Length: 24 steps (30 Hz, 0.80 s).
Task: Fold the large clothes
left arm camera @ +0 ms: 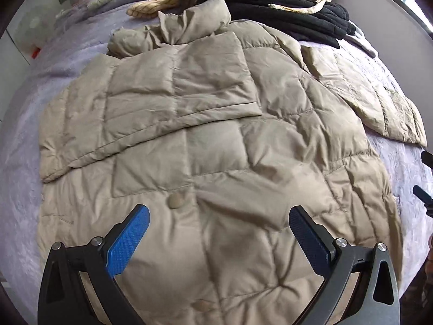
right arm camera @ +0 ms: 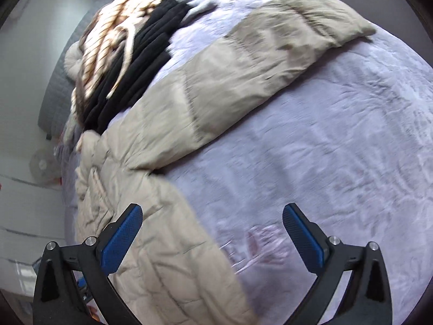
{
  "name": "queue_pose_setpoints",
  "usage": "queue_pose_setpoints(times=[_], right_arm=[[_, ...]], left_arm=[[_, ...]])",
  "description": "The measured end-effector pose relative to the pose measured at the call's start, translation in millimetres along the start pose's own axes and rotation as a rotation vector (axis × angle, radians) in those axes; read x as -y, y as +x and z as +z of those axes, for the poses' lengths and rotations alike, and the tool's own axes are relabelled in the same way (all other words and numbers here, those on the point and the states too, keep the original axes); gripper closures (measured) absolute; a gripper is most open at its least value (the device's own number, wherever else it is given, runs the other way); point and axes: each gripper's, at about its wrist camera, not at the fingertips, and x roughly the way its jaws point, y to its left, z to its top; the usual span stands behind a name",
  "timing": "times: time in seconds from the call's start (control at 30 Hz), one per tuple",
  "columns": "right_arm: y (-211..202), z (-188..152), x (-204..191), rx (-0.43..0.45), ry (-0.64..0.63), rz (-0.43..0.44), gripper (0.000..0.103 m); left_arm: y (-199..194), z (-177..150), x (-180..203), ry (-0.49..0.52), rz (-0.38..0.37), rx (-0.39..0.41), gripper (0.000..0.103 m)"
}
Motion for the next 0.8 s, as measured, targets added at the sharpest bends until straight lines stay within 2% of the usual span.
queue_pose_setpoints(times=[0.27, 0.43, 0.57, 0.6, 0.67, 0.73, 0.8], right_arm=[[-1, 74, 67, 0.088, 0.244, 0.145, 0.0], [17, 113, 88, 0.125, 0.369, 0.259, 0.0], [36, 131, 99, 0.135, 0.492, 0.36, 0.0], [41, 134, 100, 0.14, 0.519, 0.388, 0.003], [52, 141, 103, 0.131, 0.575, 0.481, 0.015], [66, 142, 107, 0.091, 0.663, 0.525, 0.065], [73, 143, 105, 0.078, 0.688, 0.567, 0.087]], left_arm=[[3, 16, 30, 0.016, -0.017, -0.01, 0.0], [4, 24, 44, 0.005, -0.051, -0.001, 0.0], [2, 29, 51, 0.015, -0.045, 0.02, 0.0], [2, 30, 53, 0.016, -0.045, 0.022, 0.0], [0, 32, 53, 0.012, -0.049, 0.025, 0.0], [-1, 33, 49, 0.008, -0.046, 0.031, 0.0], [-3, 34, 44, -0.007, -0.052, 0.033, 0.0]])
